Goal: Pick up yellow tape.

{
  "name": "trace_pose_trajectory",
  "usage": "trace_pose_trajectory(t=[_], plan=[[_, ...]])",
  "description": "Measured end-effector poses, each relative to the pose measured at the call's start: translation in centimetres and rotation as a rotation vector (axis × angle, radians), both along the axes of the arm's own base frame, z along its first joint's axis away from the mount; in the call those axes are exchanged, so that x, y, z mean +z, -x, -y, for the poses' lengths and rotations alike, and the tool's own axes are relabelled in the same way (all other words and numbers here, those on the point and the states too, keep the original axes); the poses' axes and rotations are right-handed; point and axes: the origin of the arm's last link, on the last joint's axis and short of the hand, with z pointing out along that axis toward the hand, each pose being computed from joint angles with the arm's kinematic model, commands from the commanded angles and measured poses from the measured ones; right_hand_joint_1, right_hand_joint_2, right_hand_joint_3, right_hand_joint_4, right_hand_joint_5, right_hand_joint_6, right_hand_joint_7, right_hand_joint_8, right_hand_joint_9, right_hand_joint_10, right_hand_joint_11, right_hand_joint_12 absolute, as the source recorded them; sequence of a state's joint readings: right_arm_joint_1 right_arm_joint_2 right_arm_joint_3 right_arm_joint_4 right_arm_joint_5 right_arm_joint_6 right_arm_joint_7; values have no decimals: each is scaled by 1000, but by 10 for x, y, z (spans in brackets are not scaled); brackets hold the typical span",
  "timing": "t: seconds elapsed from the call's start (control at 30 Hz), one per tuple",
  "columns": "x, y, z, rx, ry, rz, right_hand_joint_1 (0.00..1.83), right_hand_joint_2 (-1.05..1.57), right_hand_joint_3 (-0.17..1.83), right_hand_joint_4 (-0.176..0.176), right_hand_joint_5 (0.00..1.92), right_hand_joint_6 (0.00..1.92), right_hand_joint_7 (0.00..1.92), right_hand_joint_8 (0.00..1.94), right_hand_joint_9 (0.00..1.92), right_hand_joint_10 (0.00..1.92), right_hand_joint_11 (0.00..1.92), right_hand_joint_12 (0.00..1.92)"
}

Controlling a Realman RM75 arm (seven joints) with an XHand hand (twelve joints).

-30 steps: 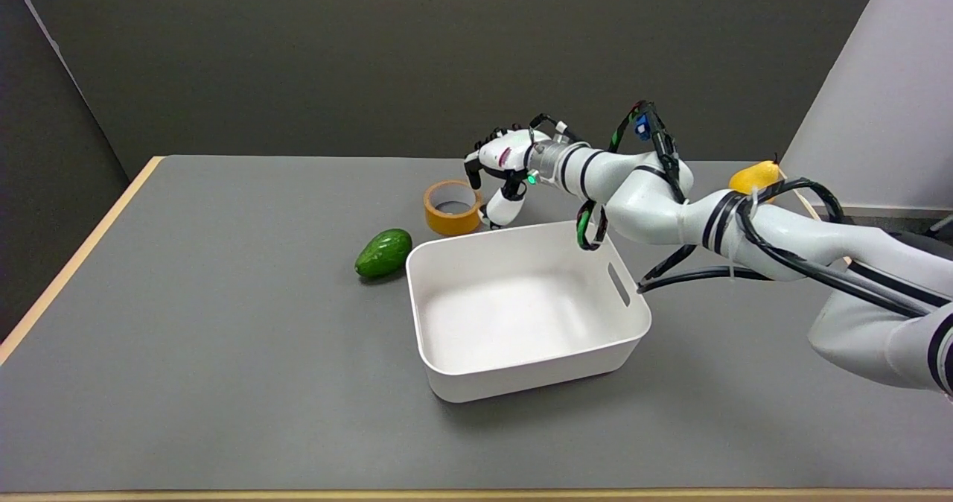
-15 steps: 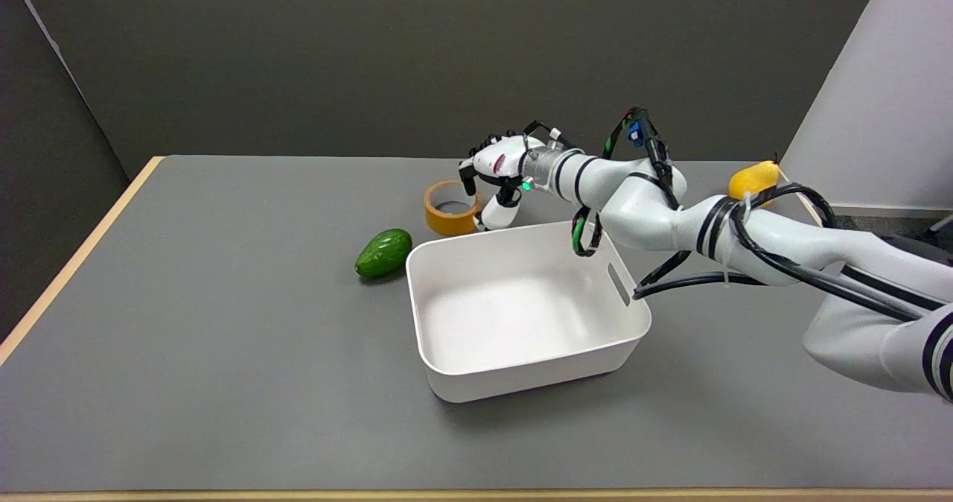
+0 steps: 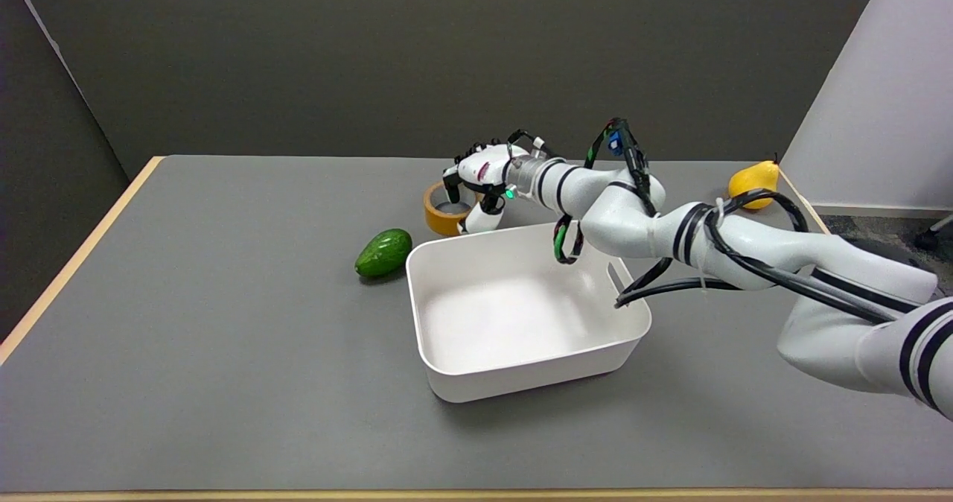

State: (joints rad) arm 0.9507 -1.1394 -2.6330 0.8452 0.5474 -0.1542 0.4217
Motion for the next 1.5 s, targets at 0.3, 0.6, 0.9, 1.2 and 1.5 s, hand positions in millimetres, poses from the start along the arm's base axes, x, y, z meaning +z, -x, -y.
trace_pose_trajectory(t=[0.3,0.6,0.9,1.2,1.5], plan=[[-1,13,4,-11,18,8,775,731,977,58,338,1208,294,383,234,607,23,953],[0,25,5,-21,35,11,845,1172,388,63,575,1664,290,421,219,641,-1,975],[-1,30,5,-19,35,10,880,1139,435,28,598,1651,360,562,224,642,-1,968],[-5,31,3,-4,14,-10,892,1126,460,11,602,1656,398,695,233,650,15,987],[-8,8,2,75,-18,7,889,1071,612,-16,594,1719,463,881,266,714,96,921]])
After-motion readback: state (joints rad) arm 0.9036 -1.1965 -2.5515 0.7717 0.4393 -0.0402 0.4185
